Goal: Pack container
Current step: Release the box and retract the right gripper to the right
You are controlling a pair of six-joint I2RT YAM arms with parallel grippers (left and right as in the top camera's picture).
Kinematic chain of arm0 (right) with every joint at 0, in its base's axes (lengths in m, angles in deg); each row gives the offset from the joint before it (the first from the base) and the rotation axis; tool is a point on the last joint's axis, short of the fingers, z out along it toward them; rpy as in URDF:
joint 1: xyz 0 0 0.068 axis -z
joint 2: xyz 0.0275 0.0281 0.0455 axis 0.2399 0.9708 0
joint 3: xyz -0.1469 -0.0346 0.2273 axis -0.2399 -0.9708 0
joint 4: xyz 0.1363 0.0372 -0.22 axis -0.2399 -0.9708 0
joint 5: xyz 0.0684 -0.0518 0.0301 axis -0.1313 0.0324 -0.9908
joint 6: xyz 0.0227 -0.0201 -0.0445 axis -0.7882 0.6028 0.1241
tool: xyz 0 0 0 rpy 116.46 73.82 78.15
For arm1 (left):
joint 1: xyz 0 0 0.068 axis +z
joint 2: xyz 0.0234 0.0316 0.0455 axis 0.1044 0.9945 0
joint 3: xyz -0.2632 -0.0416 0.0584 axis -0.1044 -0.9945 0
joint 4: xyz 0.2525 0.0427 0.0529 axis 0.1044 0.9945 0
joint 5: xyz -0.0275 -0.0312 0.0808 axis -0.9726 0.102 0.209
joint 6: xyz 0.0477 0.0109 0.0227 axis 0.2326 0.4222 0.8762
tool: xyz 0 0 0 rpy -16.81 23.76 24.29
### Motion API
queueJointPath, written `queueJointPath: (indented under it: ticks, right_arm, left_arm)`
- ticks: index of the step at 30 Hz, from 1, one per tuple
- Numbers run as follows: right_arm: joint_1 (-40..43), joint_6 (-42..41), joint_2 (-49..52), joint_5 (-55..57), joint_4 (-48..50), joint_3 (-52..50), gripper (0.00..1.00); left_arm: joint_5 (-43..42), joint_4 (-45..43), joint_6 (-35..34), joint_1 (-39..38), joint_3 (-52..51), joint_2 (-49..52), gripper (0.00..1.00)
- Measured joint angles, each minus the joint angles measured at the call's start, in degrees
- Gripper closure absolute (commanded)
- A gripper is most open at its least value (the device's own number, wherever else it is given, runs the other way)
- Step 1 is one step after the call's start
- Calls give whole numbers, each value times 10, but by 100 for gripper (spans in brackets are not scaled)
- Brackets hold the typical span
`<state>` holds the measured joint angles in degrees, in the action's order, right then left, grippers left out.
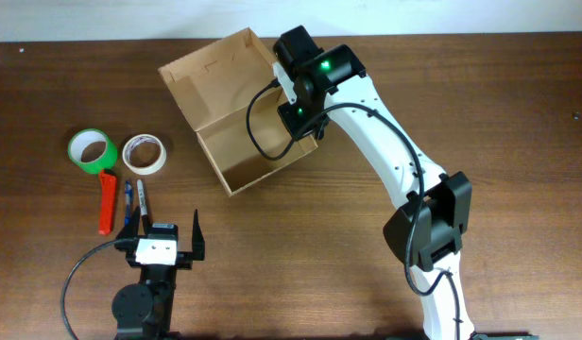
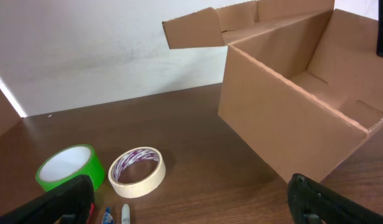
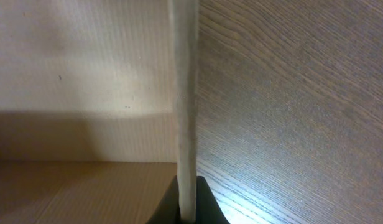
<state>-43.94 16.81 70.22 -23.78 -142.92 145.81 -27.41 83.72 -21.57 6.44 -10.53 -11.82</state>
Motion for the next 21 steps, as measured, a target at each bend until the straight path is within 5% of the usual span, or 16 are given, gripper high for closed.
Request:
queueJointPath:
  ticks: [21]
  right_arm:
    - [0, -20, 59, 6, 36, 0, 96]
  left_arm:
    - [0, 0, 0, 0, 0, 0, 1]
